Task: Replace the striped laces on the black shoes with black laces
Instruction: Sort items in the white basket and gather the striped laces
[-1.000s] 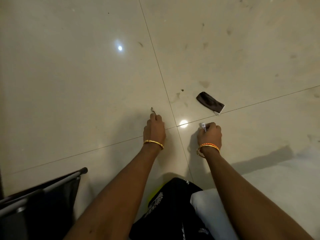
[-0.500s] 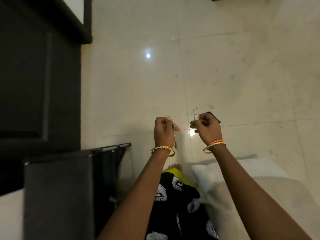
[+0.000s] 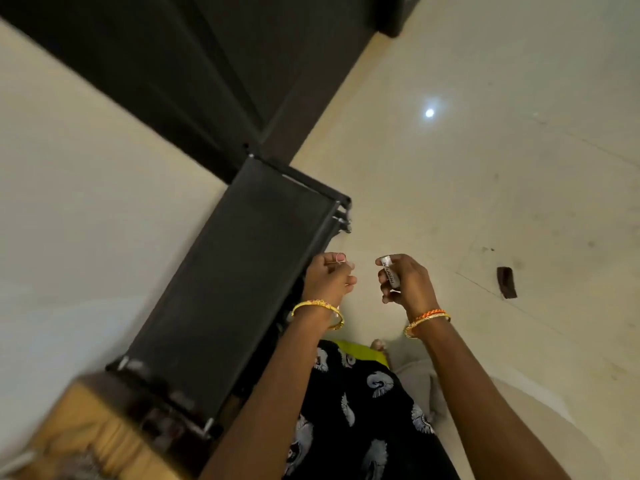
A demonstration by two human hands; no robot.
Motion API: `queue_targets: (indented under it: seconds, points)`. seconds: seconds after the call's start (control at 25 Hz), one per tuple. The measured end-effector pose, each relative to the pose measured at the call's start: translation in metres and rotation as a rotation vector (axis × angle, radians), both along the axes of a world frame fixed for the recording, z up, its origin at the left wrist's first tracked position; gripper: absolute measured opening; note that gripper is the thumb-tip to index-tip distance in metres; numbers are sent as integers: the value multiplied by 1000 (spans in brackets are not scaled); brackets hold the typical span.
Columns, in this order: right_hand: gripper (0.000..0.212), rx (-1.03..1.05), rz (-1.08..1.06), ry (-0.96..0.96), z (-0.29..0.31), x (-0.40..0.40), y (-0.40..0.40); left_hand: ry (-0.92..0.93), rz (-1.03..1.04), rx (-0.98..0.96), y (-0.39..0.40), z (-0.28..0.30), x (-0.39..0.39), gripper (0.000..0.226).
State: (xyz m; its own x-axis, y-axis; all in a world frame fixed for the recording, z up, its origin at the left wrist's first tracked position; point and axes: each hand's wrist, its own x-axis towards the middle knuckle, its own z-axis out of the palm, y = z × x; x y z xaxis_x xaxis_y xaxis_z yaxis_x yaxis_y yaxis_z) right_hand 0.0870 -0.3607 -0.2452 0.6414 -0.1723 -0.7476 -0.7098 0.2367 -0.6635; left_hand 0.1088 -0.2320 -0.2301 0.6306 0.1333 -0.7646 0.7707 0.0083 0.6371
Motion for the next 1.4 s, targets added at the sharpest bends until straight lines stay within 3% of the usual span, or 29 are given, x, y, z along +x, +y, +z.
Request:
queue_targets:
  seconds: [0.32,0.44,0.56,0.68,0.84,0.96,1.12,1.4]
  points:
    - [15,92,551,-109,23,-10,210,-108,515,99,209,33,-95,12]
    - [16,85,800,-214,33,-38,298,-248,517,421,289,51,-159,12]
    - [17,12,1064,-374,40,-75,382,-319,272,938,364,64,-228,20]
    - [19,-5,1247,-490,43,-111,445,-260,150,1152,432,63,-285,24]
    - [20,-13,1414,-589,34,-152,506,-70,185,1082,512,46,-345,22]
    - [19,-47,1443,-627,23,-168,531,0,81,1035,549,30,-372,15]
    - [22,-140,1595,-825,11,-191,569,-28,125,1043,574,13,-388,19]
    - [25,-432,1964,-1159,-9,-231,615,162,189,1156,584,-6,-399,26]
